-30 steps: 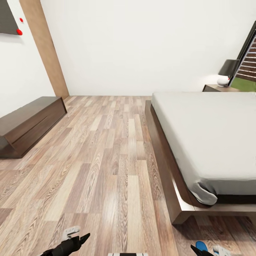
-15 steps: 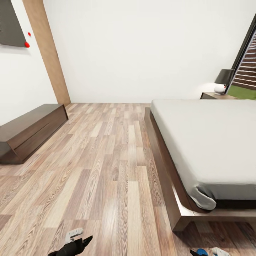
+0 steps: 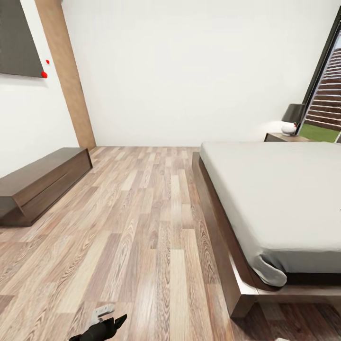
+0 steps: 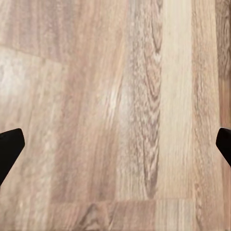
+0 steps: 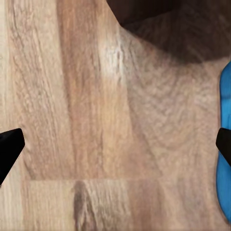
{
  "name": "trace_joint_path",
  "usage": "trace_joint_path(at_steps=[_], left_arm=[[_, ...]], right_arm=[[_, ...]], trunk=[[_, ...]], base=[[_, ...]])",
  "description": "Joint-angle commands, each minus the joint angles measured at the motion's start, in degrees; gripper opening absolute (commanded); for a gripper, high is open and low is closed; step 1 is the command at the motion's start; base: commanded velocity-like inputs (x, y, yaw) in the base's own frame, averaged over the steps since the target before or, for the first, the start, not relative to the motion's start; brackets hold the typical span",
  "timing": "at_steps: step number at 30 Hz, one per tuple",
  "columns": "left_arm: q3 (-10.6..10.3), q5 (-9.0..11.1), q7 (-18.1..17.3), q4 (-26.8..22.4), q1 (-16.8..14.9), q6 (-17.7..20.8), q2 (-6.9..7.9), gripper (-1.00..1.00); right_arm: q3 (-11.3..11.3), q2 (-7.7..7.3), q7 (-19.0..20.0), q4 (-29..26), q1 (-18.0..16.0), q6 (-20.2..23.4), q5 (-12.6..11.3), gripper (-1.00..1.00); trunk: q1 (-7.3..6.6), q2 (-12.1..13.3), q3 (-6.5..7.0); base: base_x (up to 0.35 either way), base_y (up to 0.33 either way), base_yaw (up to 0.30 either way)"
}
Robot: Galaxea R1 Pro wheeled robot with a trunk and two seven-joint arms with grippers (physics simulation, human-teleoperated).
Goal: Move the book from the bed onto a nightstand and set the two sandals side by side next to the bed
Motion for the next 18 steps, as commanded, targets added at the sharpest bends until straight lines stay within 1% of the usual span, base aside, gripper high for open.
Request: trace_joint_path(at_steps=[1,14,18], left_arm=[[0.37,-0.63,-0.12,0.01,-0.03,-0.37,0.0,1.0],[0.32,-0.63,-0.1,0.01,-0.03,-0.37,0.06,1.0],[0.3,-0.63,-0.1,0.01,-0.03,-0.37,0.08,1.0]], right_arm=[[-0.43,0.01,0.26,0.09,-0.05,-0.06,0.07,1.0],[-0.43,0.03,0.2,0.08,-0.04,-0.06,0.14,1.0],[-0.43,0.03,0.2,0.08,-0.04,-0.06,0.14,1.0]], trunk=[[-0.04,0.0,0.18],[-0.37,0.17,3.06],[-1.25,1.78,3.78]], base=[[0.0,0.0,0.0],[0.0,0.0,0.0],[0.0,0.0,0.0]])
